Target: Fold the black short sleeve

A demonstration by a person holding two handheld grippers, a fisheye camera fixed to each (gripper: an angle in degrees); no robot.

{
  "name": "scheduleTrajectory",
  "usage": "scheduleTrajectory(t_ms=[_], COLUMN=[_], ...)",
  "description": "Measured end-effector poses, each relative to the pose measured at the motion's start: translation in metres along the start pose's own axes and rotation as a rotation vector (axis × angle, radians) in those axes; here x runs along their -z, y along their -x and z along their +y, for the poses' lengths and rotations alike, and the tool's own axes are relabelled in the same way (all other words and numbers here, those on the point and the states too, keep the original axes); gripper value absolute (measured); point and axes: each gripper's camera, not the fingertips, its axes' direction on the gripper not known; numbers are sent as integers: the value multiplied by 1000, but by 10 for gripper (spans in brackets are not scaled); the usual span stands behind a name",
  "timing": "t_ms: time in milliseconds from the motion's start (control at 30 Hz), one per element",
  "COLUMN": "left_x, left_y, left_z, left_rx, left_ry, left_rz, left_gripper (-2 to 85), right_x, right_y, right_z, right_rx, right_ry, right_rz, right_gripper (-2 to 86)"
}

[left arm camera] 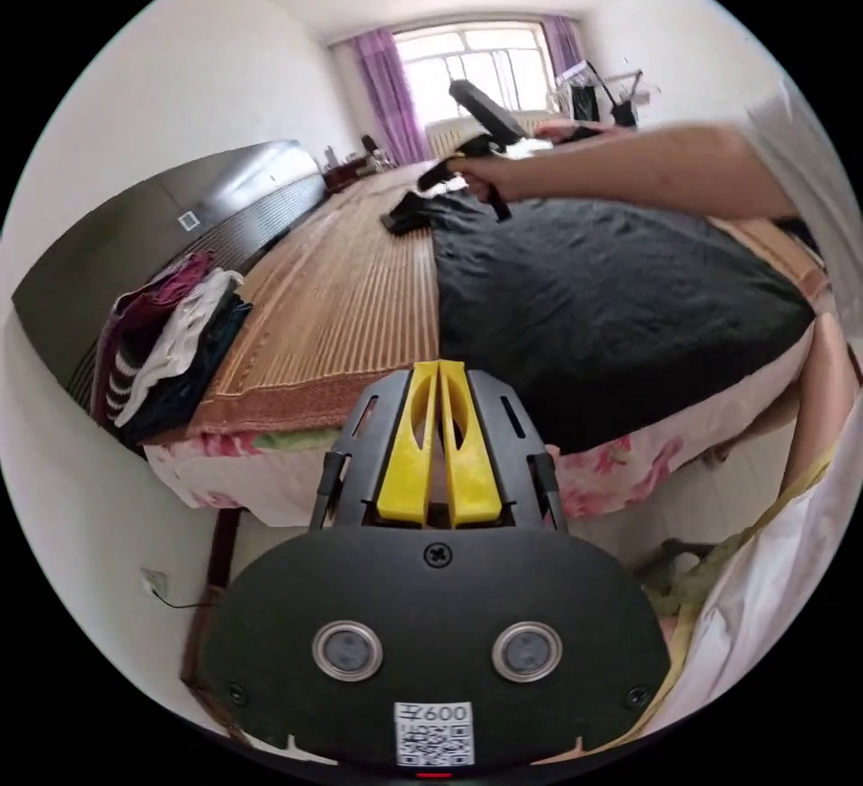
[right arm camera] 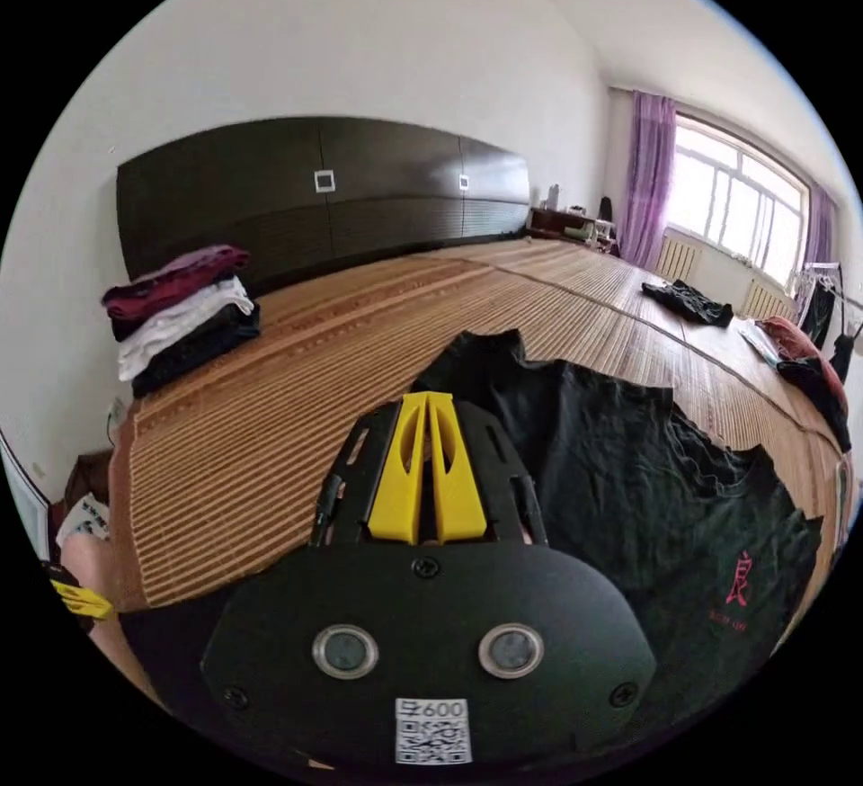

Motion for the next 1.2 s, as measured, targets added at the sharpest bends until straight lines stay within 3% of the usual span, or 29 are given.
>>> scheduleTrajectory(t_ms=[100, 267, 433, 533, 600, 700, 767, 833, 967, 1067, 1100, 1167, 1200], left_x=[9, -34, -86, -144, -189, -276, -328, -400, -504, -541, -549, -561, -569], left_y=[-4, -60, -187, -272, -324, -408, -458, -503, -548, -547, -545, -544, -545], left_z=[7, -15, -66, -115, -149, -207, -235, -262, -266, -250, -241, -231, -225], left_rx=[28, -145, -447, -578, -609, -618, -682, -674, -694, -603, -600, -595, -598], left_ry=[-103, -80, -151, -151, -158, -98, -50, 41, 250, 211, 192, 181, 183], left_rz=[-112, -12, 324, 543, 642, 623, 542, 510, 579, 619, 622, 629, 625], left_gripper=[3, 3, 3, 5, 6, 6, 7, 7, 8, 9, 10, 13, 15], right_x=[110, 207, 359, 421, 446, 471, 473, 461, 485, 502, 512, 539, 559], right_y=[15, 11, 13, 9, -1, -13, -17, -20, -19, -21, -28, -54, -81], right_z=[-4, 32, 131, 154, 158, 150, 141, 134, 103, 65, 43, 1, -24], right_rx=[61, 31, -94, -186, -265, -348, -358, -332, -357, -246, -200, -173, -185], right_ry=[-79, 332, 388, 422, 422, 387, 435, 601, 646, 771, 764, 575, 380], right_rz=[-78, -56, 353, 449, 445, 398, 403, 360, 265, 100, 67, 102, 87], right_gripper=[-8, -8, -8, -9, -9, -9, -9, -9, -9, -9, -8, -8, -8])
